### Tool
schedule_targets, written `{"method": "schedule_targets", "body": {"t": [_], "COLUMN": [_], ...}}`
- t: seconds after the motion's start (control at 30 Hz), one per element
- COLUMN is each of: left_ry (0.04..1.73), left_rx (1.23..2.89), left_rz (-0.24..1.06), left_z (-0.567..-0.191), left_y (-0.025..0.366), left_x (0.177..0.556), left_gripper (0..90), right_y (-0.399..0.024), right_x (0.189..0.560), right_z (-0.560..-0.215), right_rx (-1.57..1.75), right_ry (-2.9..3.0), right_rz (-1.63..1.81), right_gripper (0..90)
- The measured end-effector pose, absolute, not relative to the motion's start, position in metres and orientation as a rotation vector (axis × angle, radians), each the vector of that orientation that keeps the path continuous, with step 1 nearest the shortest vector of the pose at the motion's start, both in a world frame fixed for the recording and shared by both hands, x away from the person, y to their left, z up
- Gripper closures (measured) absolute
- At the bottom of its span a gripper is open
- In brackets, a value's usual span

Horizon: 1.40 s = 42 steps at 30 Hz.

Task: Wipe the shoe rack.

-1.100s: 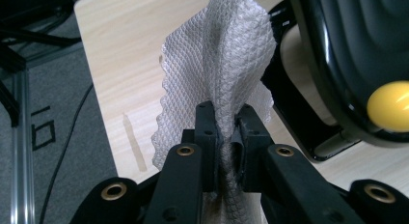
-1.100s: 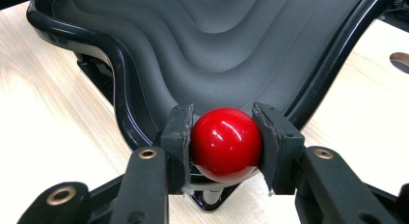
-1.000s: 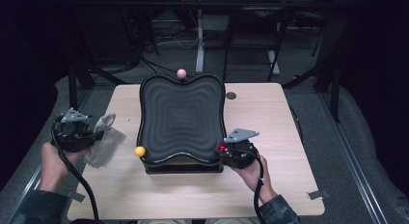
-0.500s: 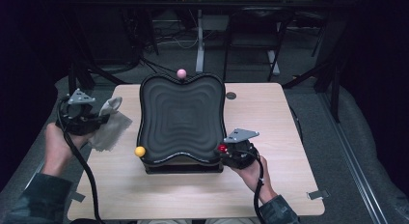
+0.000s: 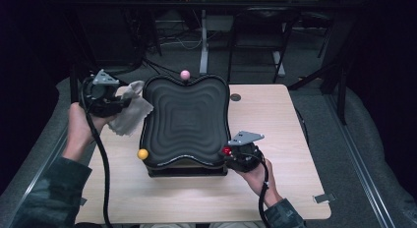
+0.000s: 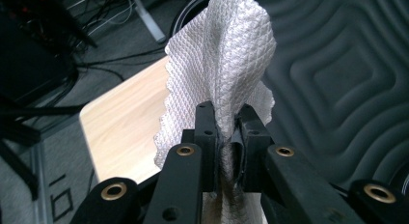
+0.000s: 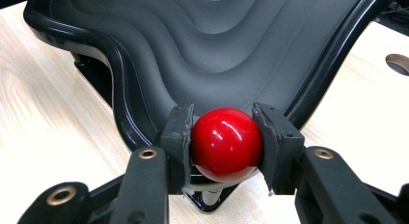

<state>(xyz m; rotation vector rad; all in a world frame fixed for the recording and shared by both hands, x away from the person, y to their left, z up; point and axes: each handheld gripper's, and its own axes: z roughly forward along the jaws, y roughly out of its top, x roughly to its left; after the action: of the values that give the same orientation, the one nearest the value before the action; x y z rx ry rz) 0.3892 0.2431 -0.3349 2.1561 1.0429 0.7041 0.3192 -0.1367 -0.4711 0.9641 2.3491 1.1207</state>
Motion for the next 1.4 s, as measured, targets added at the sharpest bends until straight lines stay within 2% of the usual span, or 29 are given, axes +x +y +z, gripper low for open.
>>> {"method": "schedule_targets", "body": {"t": [0.27,0.57,1.03,1.4], "left_ry": [1.001,1.081,1.162,1.180], "left_rx": [2.182,2.187,2.160,2.144], "left_rz": [0.674,0.689,0.682,0.643], "left_z": [-0.337,-0.356,-0.368,-0.373], "left_y": [0.206,0.179,0.176,0.178], "left_x": [0.418,0.467,0.496,0.498], "left_gripper": [82.0,81.9,81.6,81.8], "right_y": [-0.137,-0.137,-0.137,-0.137], "right_x": [0.319,0.319,0.319,0.319], "right_z": [-0.471,-0.471,-0.471,-0.471], "right_rx": [0.961,0.953,0.949,0.952], "right_ry": [2.354,2.356,2.354,2.358], "right_rz": [1.113,1.112,1.114,1.106], "right_gripper": [59.9,59.9,60.0,60.0]}}
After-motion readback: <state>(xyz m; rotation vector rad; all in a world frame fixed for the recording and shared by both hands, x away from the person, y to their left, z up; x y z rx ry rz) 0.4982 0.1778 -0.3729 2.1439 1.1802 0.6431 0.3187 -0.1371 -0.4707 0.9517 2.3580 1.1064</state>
